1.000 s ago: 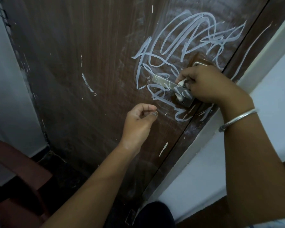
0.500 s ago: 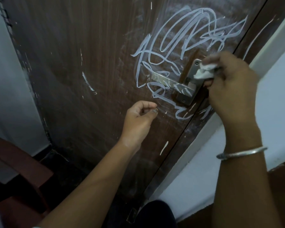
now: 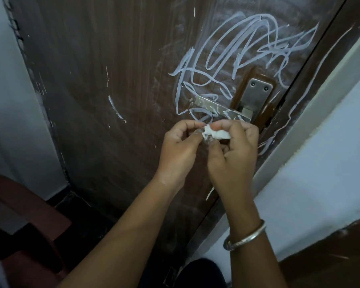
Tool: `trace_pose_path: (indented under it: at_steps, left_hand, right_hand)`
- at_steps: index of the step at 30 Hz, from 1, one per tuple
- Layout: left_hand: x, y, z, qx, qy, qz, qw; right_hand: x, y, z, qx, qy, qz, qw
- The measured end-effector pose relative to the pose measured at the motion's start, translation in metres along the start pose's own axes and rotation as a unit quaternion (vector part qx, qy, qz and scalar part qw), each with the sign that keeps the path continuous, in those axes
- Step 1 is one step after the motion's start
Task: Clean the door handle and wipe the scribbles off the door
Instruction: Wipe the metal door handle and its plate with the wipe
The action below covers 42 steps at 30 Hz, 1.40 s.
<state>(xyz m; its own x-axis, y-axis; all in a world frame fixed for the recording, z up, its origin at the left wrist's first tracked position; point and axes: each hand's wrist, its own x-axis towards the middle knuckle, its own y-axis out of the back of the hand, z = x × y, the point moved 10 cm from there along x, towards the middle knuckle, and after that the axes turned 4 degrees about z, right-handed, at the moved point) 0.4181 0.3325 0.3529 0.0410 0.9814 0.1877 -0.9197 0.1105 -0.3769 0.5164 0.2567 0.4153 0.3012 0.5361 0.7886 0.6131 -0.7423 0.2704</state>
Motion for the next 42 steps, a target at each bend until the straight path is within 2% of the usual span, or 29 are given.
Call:
trace_pose_path:
  at_steps: [7, 14, 18, 21, 23, 26, 32, 39, 42]
  left_hand:
    - [0.003, 0.01, 0.004, -0.053, 0.02, -0.036, 0.998]
    - [0.013, 0.026, 0.001, -0.012, 0.005, -0.015, 1.0]
    - [0.014, 0.033, -0.005, -0.003, 0.016, 0.007, 1.0]
    - [0.014, 0.032, -0.01, 0.0, 0.029, 0.009, 1.0]
    - [0.013, 0.029, -0.011, 0.003, 0.031, 0.006, 0.999]
    - [0.013, 0.029, -0.012, 0.003, 0.031, 0.007, 0.999]
    - [0.014, 0.033, -0.013, 0.0, 0.034, 0.009, 0.999]
    - [0.014, 0.028, -0.013, -0.008, 0.039, 0.005, 0.999]
    - [0.014, 0.03, -0.015, -0.008, 0.04, 0.01, 0.999]
  right_hand:
    - [-0.001, -0.013, -0.005, 0.018, -0.016, 0.057, 0.998]
    - [0.026, 0.031, -0.026, -0.125, 0.088, 0.151, 0.977]
    - [0.046, 0.056, -0.006, -0.109, 0.045, 0.152, 0.981]
    - [0.049, 0.056, 0.012, -0.082, -0.013, 0.12, 0.989]
    - [0.049, 0.048, 0.01, -0.126, 0.002, 0.082, 0.989]
    - [0.05, 0.044, 0.004, -0.21, 0.047, 0.075, 0.974]
    - [0.058, 0.037, 0.013, -0.292, 0.009, 0.027, 0.956]
    - [0.058, 0.012, -0.016, -0.275, 0.06, 0.01, 0.959]
    - [0.061, 0.015, -0.009, -0.287, 0.038, 0.011, 0.957]
